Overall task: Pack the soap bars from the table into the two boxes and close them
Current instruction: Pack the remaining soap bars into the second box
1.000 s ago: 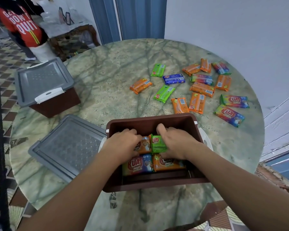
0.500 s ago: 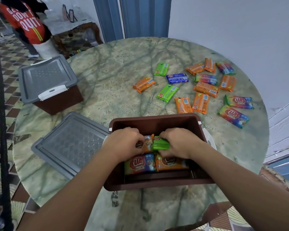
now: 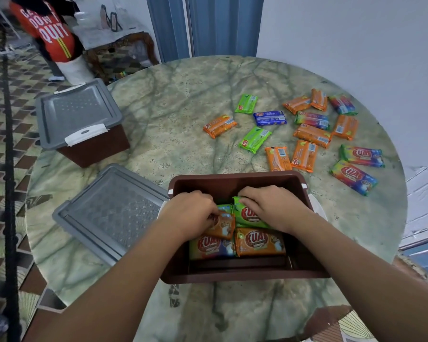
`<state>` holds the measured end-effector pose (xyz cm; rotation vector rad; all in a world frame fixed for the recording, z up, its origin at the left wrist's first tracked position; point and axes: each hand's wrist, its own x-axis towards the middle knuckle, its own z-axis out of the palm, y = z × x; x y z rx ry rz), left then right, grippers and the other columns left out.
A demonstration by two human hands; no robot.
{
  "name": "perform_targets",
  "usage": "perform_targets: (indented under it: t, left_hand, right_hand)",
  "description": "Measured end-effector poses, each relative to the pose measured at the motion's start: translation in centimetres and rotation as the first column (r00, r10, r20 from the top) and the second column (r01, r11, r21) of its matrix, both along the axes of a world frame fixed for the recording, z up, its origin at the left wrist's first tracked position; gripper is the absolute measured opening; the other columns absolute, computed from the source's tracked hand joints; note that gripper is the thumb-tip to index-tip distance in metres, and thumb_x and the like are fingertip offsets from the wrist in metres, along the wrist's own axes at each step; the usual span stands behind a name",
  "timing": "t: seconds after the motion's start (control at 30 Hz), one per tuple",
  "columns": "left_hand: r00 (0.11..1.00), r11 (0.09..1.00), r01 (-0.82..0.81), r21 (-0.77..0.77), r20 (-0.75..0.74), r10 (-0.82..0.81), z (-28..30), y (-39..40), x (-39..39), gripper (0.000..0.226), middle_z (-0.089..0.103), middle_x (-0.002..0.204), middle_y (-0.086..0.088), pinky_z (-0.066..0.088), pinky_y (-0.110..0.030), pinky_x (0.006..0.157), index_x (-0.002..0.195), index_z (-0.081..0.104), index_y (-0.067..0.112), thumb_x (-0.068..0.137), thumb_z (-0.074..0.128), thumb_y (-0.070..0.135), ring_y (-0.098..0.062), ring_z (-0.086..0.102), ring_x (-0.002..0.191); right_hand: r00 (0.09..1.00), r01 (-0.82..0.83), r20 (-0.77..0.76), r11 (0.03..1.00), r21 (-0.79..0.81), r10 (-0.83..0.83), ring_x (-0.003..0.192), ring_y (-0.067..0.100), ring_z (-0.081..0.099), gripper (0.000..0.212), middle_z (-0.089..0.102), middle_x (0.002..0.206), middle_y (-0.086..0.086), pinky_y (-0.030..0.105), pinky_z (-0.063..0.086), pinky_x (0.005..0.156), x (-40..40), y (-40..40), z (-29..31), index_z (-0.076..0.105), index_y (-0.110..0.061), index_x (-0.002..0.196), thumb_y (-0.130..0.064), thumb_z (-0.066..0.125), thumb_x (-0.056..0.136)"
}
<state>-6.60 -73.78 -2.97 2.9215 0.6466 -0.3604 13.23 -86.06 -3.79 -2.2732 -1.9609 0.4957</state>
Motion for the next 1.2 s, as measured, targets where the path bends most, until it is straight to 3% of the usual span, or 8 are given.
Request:
perform_targets:
  t: [0.2, 0.4, 0.57, 0.67, 0.77, 0.9, 1.1, 1.2]
  left_hand:
    - [1.0, 1.0, 0.02, 0.021, -0.004, -0.02, 0.1, -0.4, 0.0, 0.047, 0.059, 0.112, 0.008, 0.048, -0.037, 0.08, 0.125, 0.063, 0.038, 0.085, 0.065, 0.061, -0.018, 0.056, 0.103]
    - [0.997, 0.997, -0.038, 0.074, -0.058, 0.043, 0.1, -0.7, 0.5, 0.053, 0.056, 0.118, -0.001, 0.047, -0.04, 0.08, 0.131, 0.052, 0.03, 0.087, 0.069, 0.055, -0.025, 0.057, 0.108]
    - [0.996, 0.999, -0.043, 0.024, -0.077, 0.044, 0.4, -0.8, 0.7, 0.053, 0.053, 0.117, -0.001, 0.052, -0.041, 0.079, 0.13, 0.057, 0.028, 0.084, 0.074, 0.049, -0.025, 0.053, 0.11]
    - [0.997, 0.999, -0.048, -0.002, -0.06, 0.048, 0.5, -0.7, 0.7, 0.047, 0.052, 0.116, 0.002, 0.054, -0.043, 0.08, 0.128, 0.059, 0.031, 0.085, 0.073, 0.044, -0.023, 0.053, 0.109]
    - [0.997, 0.999, -0.051, -0.007, -0.052, 0.051, 0.6, -0.9, 0.5, 0.042, 0.053, 0.113, 0.003, 0.054, -0.042, 0.079, 0.127, 0.062, 0.033, 0.087, 0.072, 0.038, -0.024, 0.056, 0.107]
    - [0.996, 0.998, -0.053, 0.046, -0.063, 0.056, 0.6, -1.0, 0.7, 0.029, 0.056, 0.108, 0.002, 0.052, -0.041, 0.075, 0.116, 0.068, 0.027, 0.089, 0.07, 0.038, -0.026, 0.06, 0.103]
    - [0.996, 0.996, -0.038, 0.083, -0.081, 0.045, 0.3, -0.7, 0.9, 0.029, 0.056, 0.107, 0.0, 0.054, -0.044, 0.077, 0.113, 0.069, 0.023, 0.088, 0.07, 0.039, -0.027, 0.061, 0.1]
    - [0.998, 0.998, -0.048, 0.043, -0.038, 0.05, 0.1, -0.7, 0.8, 0.035, 0.055, 0.105, 0.002, 0.055, -0.043, 0.078, 0.112, 0.067, 0.026, 0.086, 0.068, 0.05, -0.024, 0.059, 0.099]
  right_hand:
    - [0.999, 0.028, -0.016, 0.999, 0.037, -0.028, 0.093, 0.023, 0.065, 0.029, 0.069, 0.103, -0.004, 0.045, 0.055, 0.077, 0.0, 0.1, 0.1, 0.056, -0.032, 0.119, -0.051, 0.039, 0.107]
    - [0.997, 0.063, -0.05, 0.996, 0.069, -0.059, 0.069, 0.019, 0.061, 0.023, 0.064, 0.079, -0.006, 0.045, 0.053, 0.063, 0.2, 0.0, -0.3, 0.046, -0.032, 0.102, -0.053, 0.04, 0.106]
    - [1.0, -0.011, 0.027, 1.0, -0.002, 0.011, 0.106, 0.021, 0.065, 0.034, 0.068, 0.117, -0.006, 0.044, 0.056, 0.085, 0.2, 0.2, -0.4, 0.064, -0.034, 0.127, -0.051, 0.045, 0.105]
    - [0.997, -0.041, 0.064, 0.999, 0.028, 0.039, 0.116, 0.019, 0.063, 0.048, 0.067, 0.128, -0.009, 0.041, 0.055, 0.092, 0.2, 0.1, -0.1, 0.064, -0.034, 0.136, -0.061, 0.052, 0.099]
    - [0.986, -0.088, 0.136, 0.996, -0.029, 0.091, 0.119, 0.015, 0.057, 0.064, 0.062, 0.132, -0.014, 0.037, 0.052, 0.093, 0.1, -0.3, -0.1, 0.061, -0.038, 0.139, -0.071, 0.063, 0.085]
    - [0.979, -0.106, 0.164, 0.988, -0.115, 0.124, 0.125, 0.016, 0.054, 0.067, 0.056, 0.138, -0.015, 0.038, 0.051, 0.096, -0.1, -0.1, -0.2, 0.057, -0.038, 0.143, -0.063, 0.073, 0.082]
    - [0.961, -0.16, 0.213, 0.983, -0.095, 0.177, 0.118, 0.02, 0.055, 0.064, 0.057, 0.136, -0.012, 0.038, 0.051, 0.092, 0.1, 0.1, -0.8, 0.058, -0.035, 0.142, -0.061, 0.071, 0.085]
    - [0.969, -0.14, 0.198, 0.988, -0.066, 0.151, 0.115, 0.02, 0.057, 0.066, 0.059, 0.131, -0.011, 0.04, 0.051, 0.092, -0.1, 0.0, -0.7, 0.063, -0.034, 0.136, -0.072, 0.066, 0.082]
